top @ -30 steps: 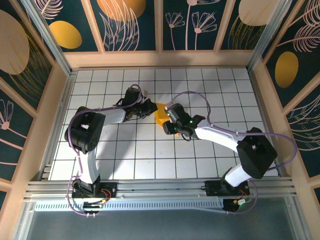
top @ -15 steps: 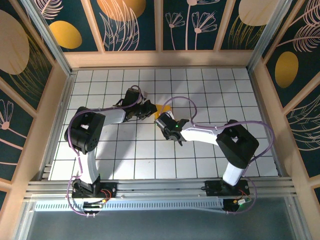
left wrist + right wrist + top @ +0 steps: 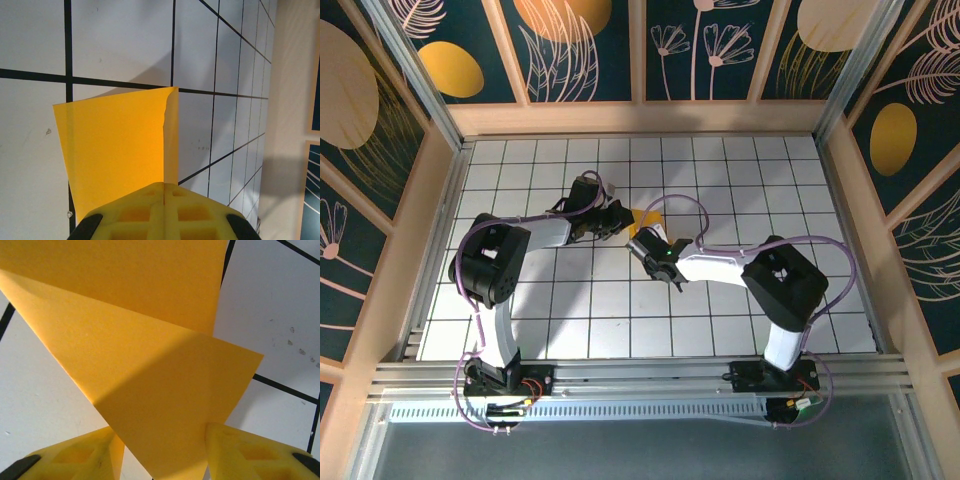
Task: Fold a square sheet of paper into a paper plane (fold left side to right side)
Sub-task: Fourth fold the wing at the center of the table.
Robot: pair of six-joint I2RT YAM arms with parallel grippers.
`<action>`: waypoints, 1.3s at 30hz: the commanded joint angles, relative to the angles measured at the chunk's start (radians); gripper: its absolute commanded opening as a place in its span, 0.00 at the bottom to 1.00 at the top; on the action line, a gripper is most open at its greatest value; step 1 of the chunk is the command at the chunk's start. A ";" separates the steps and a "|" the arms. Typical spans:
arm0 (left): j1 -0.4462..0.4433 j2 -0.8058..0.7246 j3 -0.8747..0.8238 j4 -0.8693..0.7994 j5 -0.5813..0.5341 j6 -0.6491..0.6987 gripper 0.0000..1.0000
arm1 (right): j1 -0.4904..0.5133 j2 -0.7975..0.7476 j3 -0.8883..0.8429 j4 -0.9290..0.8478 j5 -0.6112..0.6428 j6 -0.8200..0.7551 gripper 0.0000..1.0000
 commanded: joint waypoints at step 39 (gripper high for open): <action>0.171 -0.395 -0.315 -0.110 -0.070 0.113 0.43 | -0.154 -0.062 -0.055 0.113 -0.501 -0.038 0.00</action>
